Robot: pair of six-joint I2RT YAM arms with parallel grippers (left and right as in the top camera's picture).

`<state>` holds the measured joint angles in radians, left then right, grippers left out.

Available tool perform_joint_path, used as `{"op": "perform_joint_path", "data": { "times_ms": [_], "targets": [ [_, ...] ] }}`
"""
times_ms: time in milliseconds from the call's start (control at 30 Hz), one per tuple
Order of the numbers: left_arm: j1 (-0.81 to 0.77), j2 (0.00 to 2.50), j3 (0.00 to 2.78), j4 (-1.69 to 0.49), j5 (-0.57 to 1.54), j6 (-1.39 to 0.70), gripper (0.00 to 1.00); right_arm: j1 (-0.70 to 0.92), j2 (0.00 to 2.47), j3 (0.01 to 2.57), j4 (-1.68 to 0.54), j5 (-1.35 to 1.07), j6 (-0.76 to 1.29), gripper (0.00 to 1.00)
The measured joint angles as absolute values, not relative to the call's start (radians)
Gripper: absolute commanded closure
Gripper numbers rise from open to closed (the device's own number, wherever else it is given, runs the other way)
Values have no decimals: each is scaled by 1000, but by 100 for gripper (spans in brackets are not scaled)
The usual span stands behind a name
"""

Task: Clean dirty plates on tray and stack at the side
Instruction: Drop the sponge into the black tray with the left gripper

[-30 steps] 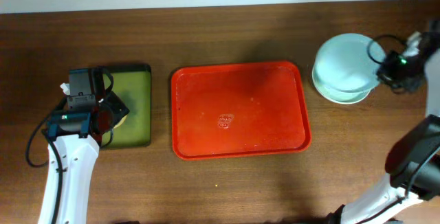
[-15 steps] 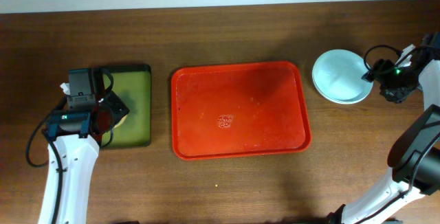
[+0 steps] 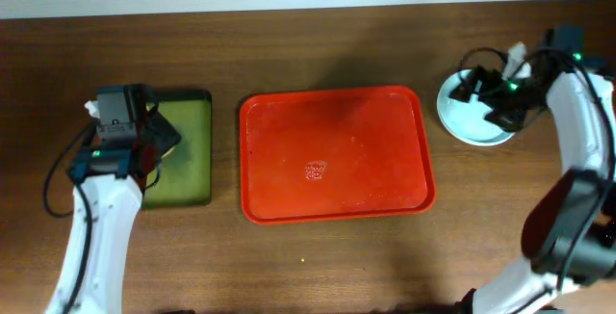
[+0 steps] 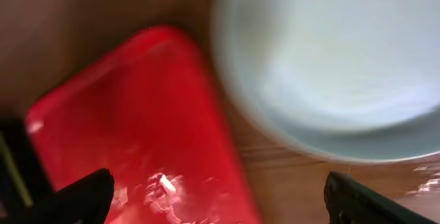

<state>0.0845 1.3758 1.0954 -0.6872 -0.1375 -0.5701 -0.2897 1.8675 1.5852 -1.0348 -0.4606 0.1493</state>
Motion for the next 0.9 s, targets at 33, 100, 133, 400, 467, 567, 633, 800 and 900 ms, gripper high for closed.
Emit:
{"op": "perform_joint_path", "data": {
  "times_ms": [33,100,133,400,467,567,633,800,900],
  "targets": [
    [84,1412,1094,-645,-138,-571,98,-242,1792,1585,-1065,-449,149,1],
    [85,1509,1094,-568,-136,-573,97,-145,1664,1586,-1115,-407,147,1],
    [84,1551,1094,-544,-136,-573,97,-116,1634,1586,-1129,-388,146,1],
    [85,1753,1083,-484,-138,-575,73,101,1424,1586,-1230,-324,146,1],
    [84,1755,1083,-478,-138,-570,67,132,1358,1586,-1250,-321,146,1],
    [84,1755,1083,-475,-138,-567,65,172,1243,1586,-1288,-315,146,1],
    [84,1754,1083,-485,-138,-568,65,187,1170,1586,-1319,-311,145,1],
    [84,1679,1087,-591,-109,-565,62,191,1000,1586,-1425,-279,146,1],
    [84,1528,1098,-668,-43,-565,62,191,910,1585,-1488,-269,145,1]
  ]
}}
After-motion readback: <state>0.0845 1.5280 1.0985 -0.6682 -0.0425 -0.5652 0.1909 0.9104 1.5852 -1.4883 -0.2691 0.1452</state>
